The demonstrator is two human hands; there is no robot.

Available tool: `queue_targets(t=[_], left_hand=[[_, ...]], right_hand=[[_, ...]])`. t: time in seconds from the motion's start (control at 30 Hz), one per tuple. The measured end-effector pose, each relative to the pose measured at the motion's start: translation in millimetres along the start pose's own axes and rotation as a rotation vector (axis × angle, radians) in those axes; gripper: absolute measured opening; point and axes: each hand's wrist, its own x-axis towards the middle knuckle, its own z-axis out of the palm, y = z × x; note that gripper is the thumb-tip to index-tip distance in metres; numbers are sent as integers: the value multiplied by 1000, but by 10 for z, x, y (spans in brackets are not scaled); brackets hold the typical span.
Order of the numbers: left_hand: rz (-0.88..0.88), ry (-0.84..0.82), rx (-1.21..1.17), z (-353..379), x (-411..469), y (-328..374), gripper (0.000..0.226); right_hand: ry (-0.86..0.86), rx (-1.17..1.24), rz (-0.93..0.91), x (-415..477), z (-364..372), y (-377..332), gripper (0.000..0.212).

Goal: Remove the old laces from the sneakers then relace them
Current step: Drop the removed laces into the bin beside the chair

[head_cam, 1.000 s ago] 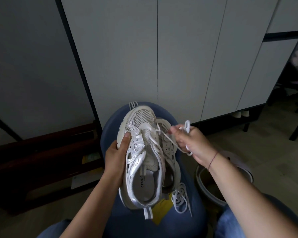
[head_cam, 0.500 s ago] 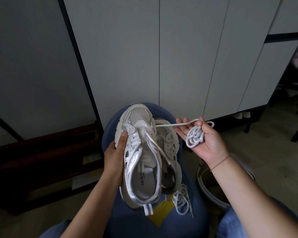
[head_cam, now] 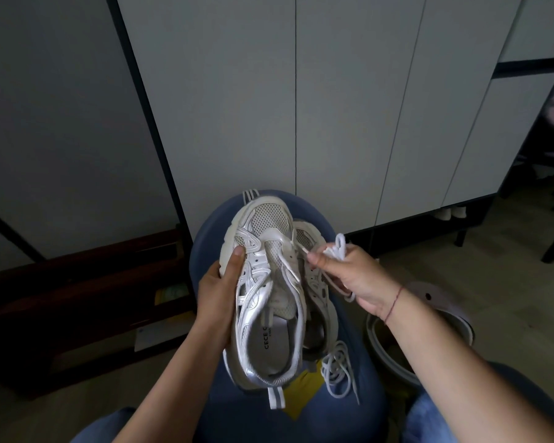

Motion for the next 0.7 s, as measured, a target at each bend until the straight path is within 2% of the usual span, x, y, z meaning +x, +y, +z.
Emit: queue_targets(t=[0.07,0.17,0.23,0.3,0.4,0.5,0.6,0.7], left_hand=[[4,5,-2,1,4,0,45],[7,7,-22,-4,1,14,44],[16,8,-16,-18,6,17,47],[35,-6,9,-16,-8,31,53],[60,-67,24,29,-57,18,58],[96,-102,72,70,-94,-13,46],[92,-133,106,81,-97,-63,38],[89,-150,108,81,-97,-87,47]], right_hand=[[-6,266,-10,21,-22,-17,21],[80,778,-22,71,-156,-39,22],[68,957,-20,79,-212,-51,28],[50,1039,-20,71,-180,-55,23],[44,895,4,82,-52,-49,32],[52,687,-14,112,61,-4,30],[87,587,1,107,81,2,33],[77,534,66,76,27,-39,30]])
